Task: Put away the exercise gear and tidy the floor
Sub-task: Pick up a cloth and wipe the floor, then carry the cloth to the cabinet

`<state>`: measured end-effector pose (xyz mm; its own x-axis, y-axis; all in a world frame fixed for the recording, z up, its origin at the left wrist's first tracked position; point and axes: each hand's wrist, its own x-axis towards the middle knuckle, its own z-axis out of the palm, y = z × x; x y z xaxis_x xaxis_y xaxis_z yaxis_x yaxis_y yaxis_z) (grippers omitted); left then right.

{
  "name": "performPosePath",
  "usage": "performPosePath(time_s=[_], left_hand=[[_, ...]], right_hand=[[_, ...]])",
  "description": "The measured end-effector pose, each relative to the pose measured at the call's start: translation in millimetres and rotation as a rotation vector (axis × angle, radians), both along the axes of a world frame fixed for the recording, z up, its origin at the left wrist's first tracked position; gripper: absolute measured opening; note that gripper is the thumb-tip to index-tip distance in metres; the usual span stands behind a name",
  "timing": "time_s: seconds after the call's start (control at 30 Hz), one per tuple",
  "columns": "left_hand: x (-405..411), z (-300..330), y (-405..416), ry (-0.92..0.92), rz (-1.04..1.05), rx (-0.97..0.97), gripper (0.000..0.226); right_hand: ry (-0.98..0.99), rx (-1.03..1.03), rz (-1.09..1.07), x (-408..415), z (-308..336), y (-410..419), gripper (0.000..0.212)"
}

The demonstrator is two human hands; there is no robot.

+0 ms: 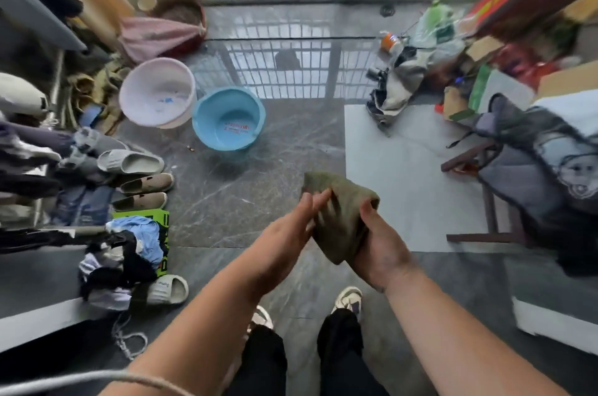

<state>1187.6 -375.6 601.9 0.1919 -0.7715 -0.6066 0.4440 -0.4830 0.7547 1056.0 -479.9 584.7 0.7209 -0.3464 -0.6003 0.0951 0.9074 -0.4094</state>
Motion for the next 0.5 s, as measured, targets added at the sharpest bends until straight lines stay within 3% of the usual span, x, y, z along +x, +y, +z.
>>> performPosePath(time_s=[0.07, 0.17, 0.23, 0.33, 0.5], left_hand=[[11.2, 50.0, -0.7, -0.028, 0.056, -0.083, 0.053], [26.3, 114.2, -3.5, -0.111, 0.077, -0.135, 0.036], [31.2, 150.5, -4.3, -0.244, 0.037, -0.142, 0.026], [36.7, 185.6, -7.9, -0.583, -0.102, -0.169, 0.020], [33.8, 222.7, 0.5, -1.088, -0.449, -0.332, 0.028]], right_hand=[[-0.022, -0.122, -0.004, -6.1, 52.2, -12.0, 0.075], [0.205, -0.571, 0.028, -12.6, 121.4, -17.9, 0.039], [0.405, -0.880, 0.003, -16.2, 163.5, -14.6, 0.038], [0.575, -1.225, 0.029, -27.3, 214.7, 0.0, 0.036], [0.982, -1.435, 0.134, -68.9, 259.6, 51.2, 0.052]])
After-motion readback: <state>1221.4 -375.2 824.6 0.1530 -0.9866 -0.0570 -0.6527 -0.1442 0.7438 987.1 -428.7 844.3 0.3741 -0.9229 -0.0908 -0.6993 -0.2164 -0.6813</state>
